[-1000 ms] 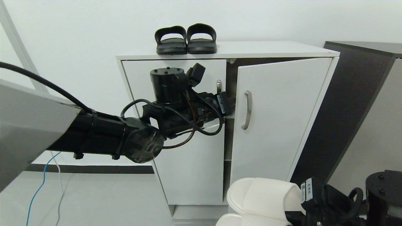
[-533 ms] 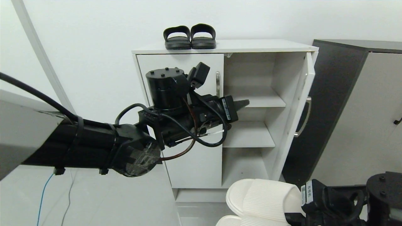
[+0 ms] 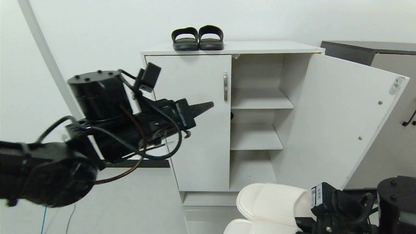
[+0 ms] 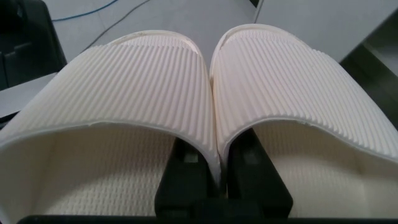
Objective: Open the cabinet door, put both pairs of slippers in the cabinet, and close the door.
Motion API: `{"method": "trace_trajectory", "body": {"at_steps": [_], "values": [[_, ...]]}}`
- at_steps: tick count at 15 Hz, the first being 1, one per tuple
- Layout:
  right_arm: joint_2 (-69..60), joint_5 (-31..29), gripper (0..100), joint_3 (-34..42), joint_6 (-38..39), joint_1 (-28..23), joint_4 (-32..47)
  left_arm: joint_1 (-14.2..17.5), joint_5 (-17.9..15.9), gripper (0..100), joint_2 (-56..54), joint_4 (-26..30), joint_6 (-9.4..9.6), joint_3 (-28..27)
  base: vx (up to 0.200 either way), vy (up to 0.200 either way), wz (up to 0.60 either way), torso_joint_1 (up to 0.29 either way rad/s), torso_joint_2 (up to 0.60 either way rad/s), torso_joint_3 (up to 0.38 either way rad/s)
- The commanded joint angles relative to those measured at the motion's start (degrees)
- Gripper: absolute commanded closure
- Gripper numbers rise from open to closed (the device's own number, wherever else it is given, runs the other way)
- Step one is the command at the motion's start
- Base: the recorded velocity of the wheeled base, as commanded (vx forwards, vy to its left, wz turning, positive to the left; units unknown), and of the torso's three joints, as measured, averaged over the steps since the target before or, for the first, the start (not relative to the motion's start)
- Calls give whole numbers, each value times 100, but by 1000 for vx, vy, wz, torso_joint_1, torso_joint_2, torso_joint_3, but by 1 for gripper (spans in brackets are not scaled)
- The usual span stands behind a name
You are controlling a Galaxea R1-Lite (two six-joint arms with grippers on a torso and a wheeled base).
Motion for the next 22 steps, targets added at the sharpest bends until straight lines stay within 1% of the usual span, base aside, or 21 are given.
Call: {"method": "trace_trajectory", "body": {"at_steps": [1, 2, 3, 4, 5, 6, 7, 8, 9, 10, 11, 12, 13, 14, 15, 16, 18, 19, 20, 21, 22], "values": [[64, 1, 100, -7, -1, -13, -7, 535, -12, 100, -1843, 57, 222, 1447, 0, 0, 0, 0, 0, 0], [82, -8, 100, 2, -1, -21, -7, 658, -3, 100, -2257, 162, 415, 1781, 0, 0, 0, 0, 0, 0], [108, 1, 100, -7, -1, -30, -7, 851, 14, 100, -2872, 435, 696, 2203, 0, 0, 0, 0, 0, 0], [126, 1, 100, -7, -1, -39, -7, 930, 23, 100, -3144, 593, 775, 2309, 0, 0, 0, 0, 0, 0], [161, 1, 100, -7, -1, -56, -7, 1080, 14, 100, -3918, 1208, 828, 2467, 0, 0, 0, 0, 0, 0], [170, 1, 100, -7, -1, -65, -16, 1115, 23, 100, -4621, 1964, 828, 2449, 0, 0, 0, 0, 0, 0], [170, 1, 100, -7, -1, -65, -16, 1115, 102, 100, -5174, 2606, 846, 2432, 0, 0, 0, 0, 0, 0], [170, 1, 100, -7, -1, -56, -16, 1133, 252, 100, -5579, 3071, 933, 2467, 0, 0, 0, 0, 0, 0], [170, 1, 100, -7, -10, -65, -16, 1133, 463, 100, -5965, 3520, 1162, 2546, 0, 0, 0, 0, 0, 0], [170, 1, 100, -7, -10, -65, -16, 1133, 753, 100, -6299, 3818, 1443, 2616, 0, 0, 0, 0, 0, 0], [170, 1, 100, -16, -1, -65, -16, 1133, 1078, 100, -6528, 3968, 1628, 2678, 0, 0, 0, 0, 0, 0], [178, 1, 100, -7, -1, -65, -16, 1141, 1623, 100, -6792, 4091, 1874, 2792, 0, 0, 0, 0, 0, 0], [178, 1, 100, -7, -10, -65, -16, 1159, 1974, 100, -6932, 4170, 2032, 2880, 0, 0, 0, 0, 0, 0], [178, 1, 100, -7, -10, -65, -16, 1581, 2396, 100, -7310, 4319, 2252, 3161, 0, 0, 0, 0, 0, 0], [178, 1, 100, -7, -10, -65, -16, 1871, 2379, 100, -7574, 4434, 2278, 3407, 0, 0, 0, 0, 0, 0], [178, 1, 100, -7, -10, -65, -16, 1994, 2379, 100, -7811, 4513, 2331, 3645, 0, 0, 0, 0, 0, 0], [178, 1, 100, -7, -19, -65, -16, 2020, 2379, 100, -8180, 4645, 2392, 3952, 0, 0, 0, 0, 0, 0], [178, 1, 100, -7, -19, -65, -16, 2029, 2361, 100, -8426, 4653, 2542, 4216, 0, 0, 0, 0, 0, 0], [178, 1, 100, -7, -19, -65, -16, 2029, 2300, 100, -8611, 4653, 2674, 4330, 0, 0, 0, 0, 0, 0], [178, 1, 100, -7, -19, -65, -16, 2038, 2159, 100, -8778, 4627, 2832, 4568, 0, 0, 0, 0, 0, 0], [178, 1, 100, -7, -19, -65, -16, 2038, 2168, 100, -8787, 4574, 2867, 4770, 0, 0, 0, 0, 0, 0]]}}
